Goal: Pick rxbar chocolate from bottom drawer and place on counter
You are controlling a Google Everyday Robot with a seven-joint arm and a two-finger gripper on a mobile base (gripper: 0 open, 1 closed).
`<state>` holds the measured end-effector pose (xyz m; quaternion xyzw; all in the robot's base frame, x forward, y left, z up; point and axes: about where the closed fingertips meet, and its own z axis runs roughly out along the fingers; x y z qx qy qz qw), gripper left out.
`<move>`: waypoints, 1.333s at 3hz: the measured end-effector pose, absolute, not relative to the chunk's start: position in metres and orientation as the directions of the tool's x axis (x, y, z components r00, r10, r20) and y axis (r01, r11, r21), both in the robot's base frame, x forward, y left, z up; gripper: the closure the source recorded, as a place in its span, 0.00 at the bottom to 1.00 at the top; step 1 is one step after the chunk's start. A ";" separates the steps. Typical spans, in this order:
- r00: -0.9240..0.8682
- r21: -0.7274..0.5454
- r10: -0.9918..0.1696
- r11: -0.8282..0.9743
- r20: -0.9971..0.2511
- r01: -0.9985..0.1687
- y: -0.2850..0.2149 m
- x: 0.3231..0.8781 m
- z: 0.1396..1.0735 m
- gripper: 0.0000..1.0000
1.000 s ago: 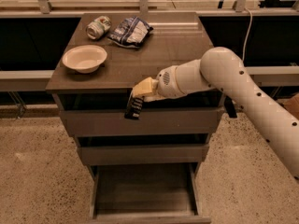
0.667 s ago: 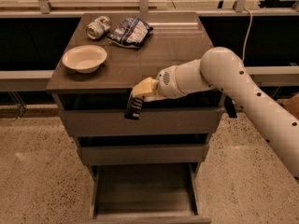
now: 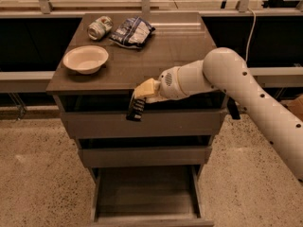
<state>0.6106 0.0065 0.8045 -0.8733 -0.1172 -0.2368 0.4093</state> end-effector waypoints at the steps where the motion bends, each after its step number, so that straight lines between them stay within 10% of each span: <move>1: 0.860 -0.659 0.011 -0.638 0.509 0.399 0.006 0.611 0.804 1.00; 2: 0.860 -0.659 0.011 -0.638 0.509 0.399 0.006 0.611 0.804 1.00; 4: 0.860 -0.659 0.011 -0.637 0.509 0.398 0.006 0.611 0.804 0.57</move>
Offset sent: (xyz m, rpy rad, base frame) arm -0.1419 0.0716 0.0099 -0.4418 -0.1634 0.2019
